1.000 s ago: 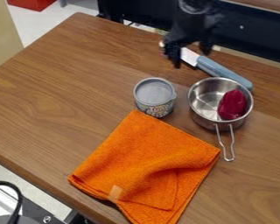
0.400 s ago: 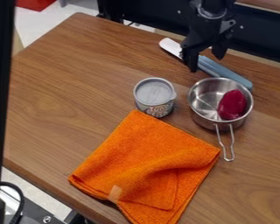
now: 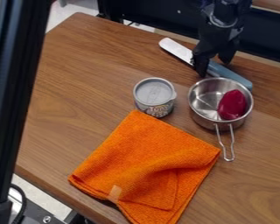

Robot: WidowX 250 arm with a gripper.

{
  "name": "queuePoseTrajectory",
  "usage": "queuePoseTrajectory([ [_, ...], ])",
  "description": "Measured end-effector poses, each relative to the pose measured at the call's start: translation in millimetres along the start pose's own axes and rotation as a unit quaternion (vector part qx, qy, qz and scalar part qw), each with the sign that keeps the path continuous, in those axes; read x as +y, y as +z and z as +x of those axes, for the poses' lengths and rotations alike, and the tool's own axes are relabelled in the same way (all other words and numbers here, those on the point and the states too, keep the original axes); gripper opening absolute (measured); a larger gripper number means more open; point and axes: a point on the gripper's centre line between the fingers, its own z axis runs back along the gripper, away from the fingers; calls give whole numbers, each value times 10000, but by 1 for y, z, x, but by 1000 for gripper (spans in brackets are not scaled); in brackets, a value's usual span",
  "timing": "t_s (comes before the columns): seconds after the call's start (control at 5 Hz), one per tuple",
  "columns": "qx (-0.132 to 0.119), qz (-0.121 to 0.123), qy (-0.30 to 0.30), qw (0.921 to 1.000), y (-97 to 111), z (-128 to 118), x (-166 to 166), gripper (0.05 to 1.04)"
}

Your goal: Put the blue kitchen knife to the left of the table.

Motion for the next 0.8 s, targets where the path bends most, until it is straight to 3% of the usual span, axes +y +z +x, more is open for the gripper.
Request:
queuePoseTrajectory([
  [0.2,-45,503,291,9983,-7,2,-1,945],
  [0.6,29,136,383,9992,-10,2,7,421],
  [0.8,115,44,543,9984,-10,2,6,369],
])
